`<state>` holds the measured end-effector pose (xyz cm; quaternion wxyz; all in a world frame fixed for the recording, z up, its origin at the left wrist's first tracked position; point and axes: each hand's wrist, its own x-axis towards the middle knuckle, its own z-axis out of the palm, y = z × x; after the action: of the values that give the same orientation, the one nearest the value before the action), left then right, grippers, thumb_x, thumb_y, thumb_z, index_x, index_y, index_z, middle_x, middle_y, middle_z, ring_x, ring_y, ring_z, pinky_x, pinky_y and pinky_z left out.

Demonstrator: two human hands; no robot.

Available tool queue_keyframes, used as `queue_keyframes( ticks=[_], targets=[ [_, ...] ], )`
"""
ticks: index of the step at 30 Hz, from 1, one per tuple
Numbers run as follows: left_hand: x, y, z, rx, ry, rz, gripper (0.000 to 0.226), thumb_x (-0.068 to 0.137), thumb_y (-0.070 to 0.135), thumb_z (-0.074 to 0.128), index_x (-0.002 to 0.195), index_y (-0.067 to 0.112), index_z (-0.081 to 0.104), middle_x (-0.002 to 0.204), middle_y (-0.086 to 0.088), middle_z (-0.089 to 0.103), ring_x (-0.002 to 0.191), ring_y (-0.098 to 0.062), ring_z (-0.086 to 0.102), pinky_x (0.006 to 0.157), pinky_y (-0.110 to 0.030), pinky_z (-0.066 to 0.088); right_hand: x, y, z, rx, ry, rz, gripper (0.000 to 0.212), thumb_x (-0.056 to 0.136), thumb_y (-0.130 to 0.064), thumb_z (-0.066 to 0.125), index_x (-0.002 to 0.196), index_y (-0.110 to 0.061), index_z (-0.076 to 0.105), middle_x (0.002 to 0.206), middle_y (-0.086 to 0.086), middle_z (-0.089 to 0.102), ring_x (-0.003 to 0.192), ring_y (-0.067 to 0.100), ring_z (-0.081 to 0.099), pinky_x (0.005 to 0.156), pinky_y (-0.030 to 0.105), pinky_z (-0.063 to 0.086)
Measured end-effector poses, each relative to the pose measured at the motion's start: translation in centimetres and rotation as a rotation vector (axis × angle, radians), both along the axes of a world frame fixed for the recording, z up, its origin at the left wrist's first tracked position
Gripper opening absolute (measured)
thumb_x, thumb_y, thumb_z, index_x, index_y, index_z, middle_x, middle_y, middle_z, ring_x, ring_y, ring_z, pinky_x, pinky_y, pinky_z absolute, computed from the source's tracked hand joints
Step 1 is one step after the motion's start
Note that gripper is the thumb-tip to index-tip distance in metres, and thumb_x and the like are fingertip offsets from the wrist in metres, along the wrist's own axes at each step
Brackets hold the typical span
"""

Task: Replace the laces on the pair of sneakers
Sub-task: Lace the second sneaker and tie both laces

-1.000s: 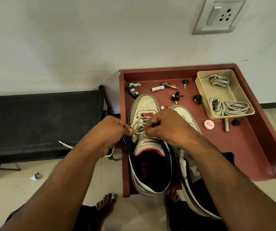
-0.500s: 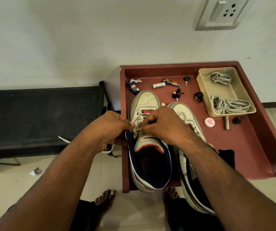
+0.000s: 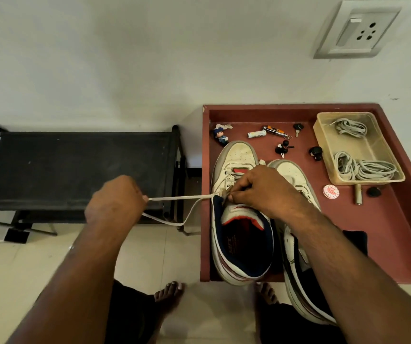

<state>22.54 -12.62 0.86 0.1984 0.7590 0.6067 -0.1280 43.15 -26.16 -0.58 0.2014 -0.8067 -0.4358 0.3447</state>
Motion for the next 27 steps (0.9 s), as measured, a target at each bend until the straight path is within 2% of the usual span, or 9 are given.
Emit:
queue_keyframes(
  ticks=[5,12,14,16,17,19,22,24,27],
  targets=[
    [3.3,-2.6,-1.8,-0.123,-0.372,-0.296,0.041,0.088,0.03,0.07,0.126,0.034,0.058,0.156,0.001,0.029,0.145,-0.026,0.023,0.115,-0.052,0.031,-0.2,0.2,-0.2,0.009,-0.036,0.008,0.007,0.08,-0.019,0.074,0.084,-0.023,0.08,0.081,-0.011,0.074,0.076,0.003,0.065,0.074,0.025,0.053],
    [6.0,-3.6,-2.7,-0.036,-0.45,-0.483,0.013,0.089,0.015,0.067,0.096,0.023,0.075,0.128,0.009,0.058,0.12,-0.011,0.051,0.103,-0.037,0.045,-0.2,0.3,-0.3,0.013,-0.063,-0.005,0.006,0.08,-0.019,0.074,0.083,-0.023,0.078,0.074,-0.013,0.069,0.072,0.003,0.063,0.069,0.025,0.051],
    [4.5,-1.7,-1.8,-0.031,-0.409,-0.299,0.003,0.089,0.024,0.069,0.09,0.023,0.071,0.111,0.008,0.064,0.103,-0.009,0.058,0.092,-0.032,0.048,-0.2,0.1,-0.2,0.022,-0.072,-0.007,0.005,0.08,-0.019,0.074,0.082,-0.024,0.076,0.068,-0.016,0.061,0.065,0.001,0.056,0.062,0.022,0.044],
    [2.1,1.4,-0.6,0.117,-0.124,-0.094,0.02,0.088,0.035,0.07,0.1,0.018,0.07,0.11,-0.006,0.065,0.104,-0.022,0.059,0.093,-0.044,0.05,-0.1,0.0,-0.2,0.046,-0.103,-0.015,0.006,0.079,-0.019,0.075,0.08,-0.024,0.074,0.068,-0.015,0.056,0.065,0.001,0.052,0.061,0.022,0.04],
    [1.0,2.5,-0.1,0.189,0.133,-0.052,0.033,0.086,0.041,0.07,0.109,0.018,0.067,0.127,-0.015,0.057,0.122,-0.035,0.05,0.101,-0.058,0.044,0.0,-0.1,-0.2,0.057,-0.125,-0.016,0.007,0.078,-0.02,0.075,0.08,-0.026,0.073,0.073,-0.015,0.057,0.071,0.002,0.054,0.066,0.025,0.044],
    [0.6,2.8,0.6,0.161,0.391,-0.055,0.05,0.079,0.051,0.073,0.12,0.026,0.059,0.16,-0.018,0.012,0.145,-0.052,-0.002,0.107,-0.077,0.014,-0.1,-0.1,-0.2,0.049,-0.184,-0.002,0.01,0.077,-0.026,0.076,0.083,-0.031,0.07,0.089,-0.016,0.058,0.09,0.006,0.056,0.087,0.035,0.046],
    [3.6,-0.6,-0.3,0.055,0.1,-0.377,0.052,0.08,0.048,0.072,0.128,0.047,0.051,0.161,-0.005,-0.023,0.139,-0.044,-0.034,0.109,-0.074,-0.007,-0.3,0.0,0.1,0.018,-0.279,0.006,0.015,0.078,-0.035,0.075,0.091,-0.038,0.069,0.107,-0.016,0.055,0.112,0.013,0.048,0.099,0.042,0.031],
    [5.5,-3.2,-0.8,-0.016,-0.099,-0.527,0.04,0.087,0.034,0.068,0.122,0.047,0.057,0.162,0.004,-0.021,0.141,-0.036,-0.036,0.113,-0.067,-0.011,-0.3,0.0,0.3,0.013,-0.292,0.008,0.023,0.079,-0.036,0.074,0.101,-0.04,0.068,0.114,-0.015,0.054,0.118,0.014,0.044,0.099,0.042,0.028],
    [6.9,-4.5,-1.0,-0.016,-0.138,-0.586,0.027,0.091,0.02,0.063,0.11,0.039,0.066,0.164,0.006,-0.001,0.147,-0.033,-0.024,0.117,-0.061,-0.011,-0.7,0.1,0.3,0.006,-0.246,0.027,0.033,0.081,-0.031,0.072,0.111,-0.042,0.066,0.121,-0.014,0.055,0.121,0.014,0.044,0.101,0.043,0.028]
  ],
)
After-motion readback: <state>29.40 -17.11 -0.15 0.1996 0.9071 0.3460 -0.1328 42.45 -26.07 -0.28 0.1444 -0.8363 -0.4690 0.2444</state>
